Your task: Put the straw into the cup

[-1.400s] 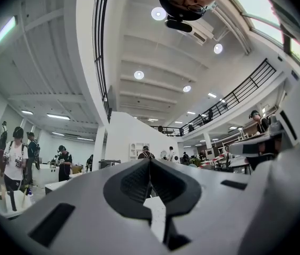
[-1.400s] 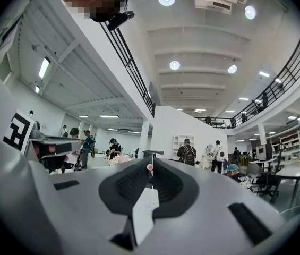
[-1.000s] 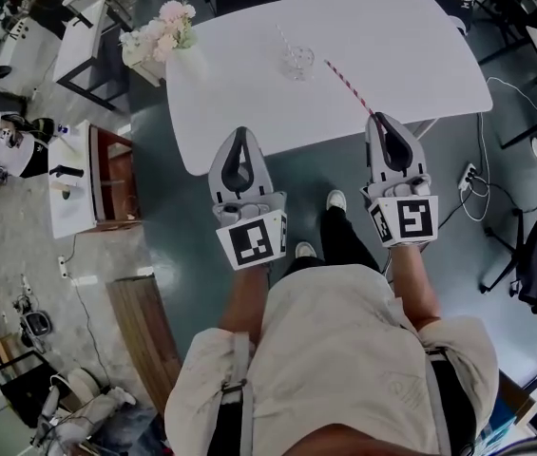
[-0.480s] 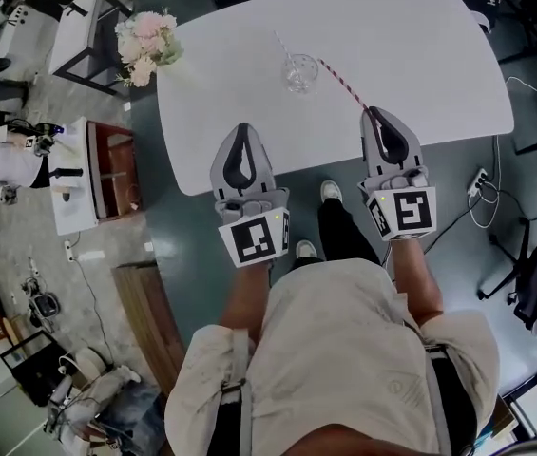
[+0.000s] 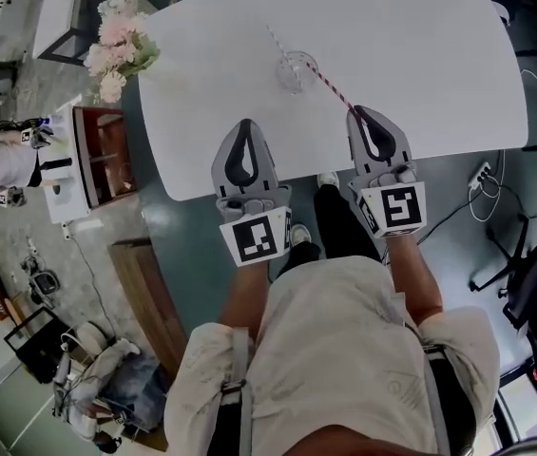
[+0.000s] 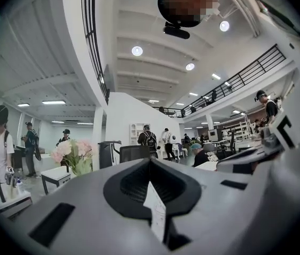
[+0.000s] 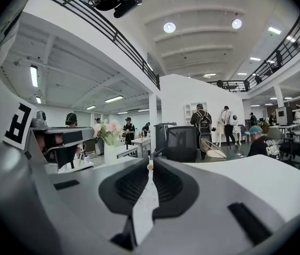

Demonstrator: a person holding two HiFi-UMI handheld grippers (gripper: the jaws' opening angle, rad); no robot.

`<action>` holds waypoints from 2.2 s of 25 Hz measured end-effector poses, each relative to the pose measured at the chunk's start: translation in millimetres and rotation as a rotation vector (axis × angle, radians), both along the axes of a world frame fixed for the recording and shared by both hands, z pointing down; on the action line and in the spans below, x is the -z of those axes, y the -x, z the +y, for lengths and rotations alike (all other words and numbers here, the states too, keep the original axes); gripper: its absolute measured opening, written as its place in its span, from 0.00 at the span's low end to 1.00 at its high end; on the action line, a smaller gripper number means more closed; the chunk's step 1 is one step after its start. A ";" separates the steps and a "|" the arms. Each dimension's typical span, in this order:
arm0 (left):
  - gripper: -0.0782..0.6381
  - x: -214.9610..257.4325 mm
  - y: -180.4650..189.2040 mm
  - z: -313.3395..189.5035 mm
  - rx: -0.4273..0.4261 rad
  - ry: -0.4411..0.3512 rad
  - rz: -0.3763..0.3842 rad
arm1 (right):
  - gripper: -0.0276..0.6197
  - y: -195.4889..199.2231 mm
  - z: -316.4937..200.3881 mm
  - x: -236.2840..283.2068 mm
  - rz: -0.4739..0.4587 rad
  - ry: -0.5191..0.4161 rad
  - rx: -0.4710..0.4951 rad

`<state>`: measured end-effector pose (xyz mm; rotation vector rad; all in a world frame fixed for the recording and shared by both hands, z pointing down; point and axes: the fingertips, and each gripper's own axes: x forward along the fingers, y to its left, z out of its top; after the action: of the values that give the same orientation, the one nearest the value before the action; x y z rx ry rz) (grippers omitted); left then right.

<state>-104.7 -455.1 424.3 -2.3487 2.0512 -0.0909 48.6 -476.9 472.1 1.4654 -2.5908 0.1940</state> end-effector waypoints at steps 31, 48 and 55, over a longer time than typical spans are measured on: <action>0.12 -89.1 4.7 -65.9 0.058 0.167 -0.008 | 0.08 42.2 -72.9 -119.4 0.105 0.154 0.119; 0.12 -65.5 3.7 -20.1 0.015 0.125 0.009 | 0.21 32.7 -27.1 -102.5 0.150 0.157 0.070; 0.12 -43.2 12.2 33.0 -0.016 0.065 0.021 | 0.21 35.2 26.0 -73.3 0.169 0.096 0.029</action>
<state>-116.9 -422.1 467.4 -2.4130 2.0693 -0.1355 13.3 -450.9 545.4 1.3497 -2.4318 0.1807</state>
